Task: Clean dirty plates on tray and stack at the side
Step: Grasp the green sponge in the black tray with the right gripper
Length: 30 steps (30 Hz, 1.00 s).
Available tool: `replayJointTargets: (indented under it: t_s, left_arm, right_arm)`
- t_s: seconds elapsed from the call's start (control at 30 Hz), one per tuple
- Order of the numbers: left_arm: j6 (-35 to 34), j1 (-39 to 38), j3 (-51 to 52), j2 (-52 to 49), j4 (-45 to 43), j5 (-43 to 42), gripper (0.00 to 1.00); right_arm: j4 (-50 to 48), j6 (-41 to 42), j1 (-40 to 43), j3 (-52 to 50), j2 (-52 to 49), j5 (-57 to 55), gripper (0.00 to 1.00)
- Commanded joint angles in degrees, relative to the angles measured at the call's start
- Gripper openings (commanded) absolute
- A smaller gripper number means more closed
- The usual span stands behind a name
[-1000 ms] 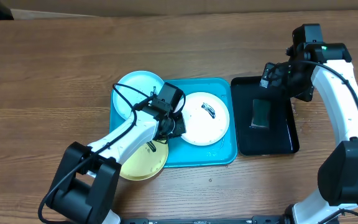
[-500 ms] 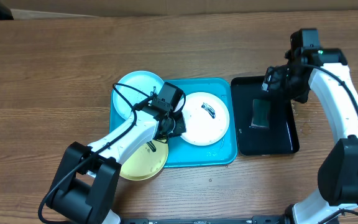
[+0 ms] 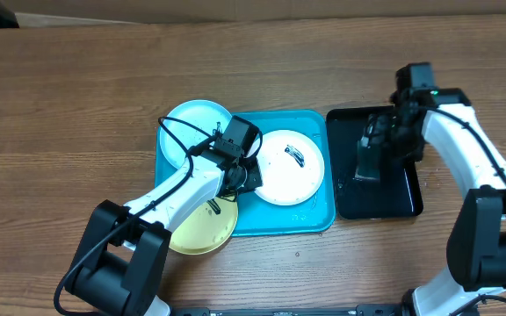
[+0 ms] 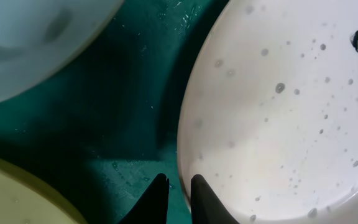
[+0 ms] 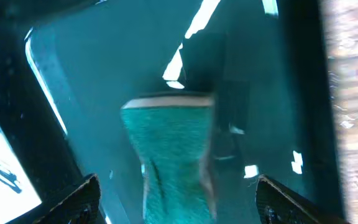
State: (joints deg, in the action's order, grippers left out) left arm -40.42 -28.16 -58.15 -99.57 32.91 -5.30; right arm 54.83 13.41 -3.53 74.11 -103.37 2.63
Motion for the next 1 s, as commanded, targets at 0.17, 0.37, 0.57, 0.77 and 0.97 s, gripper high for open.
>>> replayJointTargets:
  t_s: [0.17,0.37,0.57,0.77,0.97]
  left_arm:
    - [-1.0,-0.5,0.4,-0.5,-0.1,0.8,0.16]
    - [-1.0,-0.5,0.4,-0.5,-0.2,0.8,0.17]
    - [-1.0,-0.5,0.4,-0.5,-0.2,0.8,0.17]
    - [-1.0,-0.5,0.4,-0.5,-0.2,0.8,0.17]
    - [-1.0,-0.5,0.4,-0.5,-0.1,0.8,0.17]
  right_arm:
    - [-5.2,-3.5,-4.1,-7.0,0.3,-6.6,0.79]
    - [-9.7,-3.4,-4.1,-9.5,0.3,-6.6,0.72]
    - [-10.7,-3.4,-4.1,-10.0,0.3,-6.7,0.66]
    - [-11.9,-3.4,-4.1,-10.4,0.3,-6.6,0.58]
    - [-11.7,-3.4,-4.1,-10.4,0.3,-6.6,0.49]
